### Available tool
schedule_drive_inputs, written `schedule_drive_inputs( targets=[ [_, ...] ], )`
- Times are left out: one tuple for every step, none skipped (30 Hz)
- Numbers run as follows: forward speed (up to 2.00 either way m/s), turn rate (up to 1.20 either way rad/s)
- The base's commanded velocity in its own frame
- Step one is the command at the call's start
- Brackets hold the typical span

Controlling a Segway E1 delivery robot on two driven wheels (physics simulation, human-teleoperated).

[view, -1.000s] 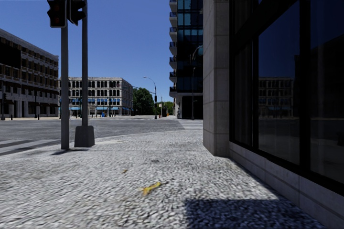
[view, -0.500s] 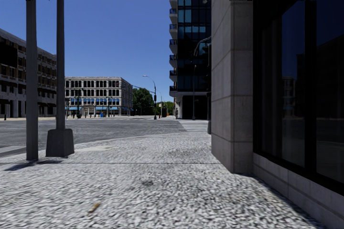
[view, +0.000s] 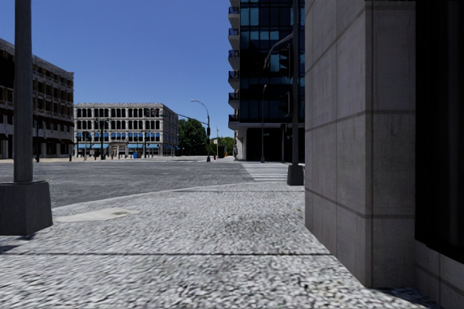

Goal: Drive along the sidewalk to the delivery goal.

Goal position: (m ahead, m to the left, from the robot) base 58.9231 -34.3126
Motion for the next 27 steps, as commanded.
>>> schedule_drive_inputs(
  targets=[
    [2.0, 0.0],
    [2.0, 0.0],
    [2.0, 0.0],
    [2.0, 0.0],
    [2.0, 0.0],
    [2.0, 0.0],
    [2.0, 0.0],
    [2.0, 0.0],
    [2.0, 0.0],
    [2.0, 0.0],
    [2.0, 0.0],
    [2.0, 0.0],
    [2.0, -0.03],
    [2.0, -0.03],
    [2.0, -0.04],
    [2.0, -0.05],
    [2.0, -0.12],
    [2.0, -0.12],
    [2.0, -0.18],
    [2.0, -0.2],
    [2.0, -0.2],
    [2.0, -0.2],
    [2.0, -0.2],
    [2.0, -0.2],
    [2.0, -0.2],
    [2.0, -0.2],
    [2.0, -0.2]
  ],
)
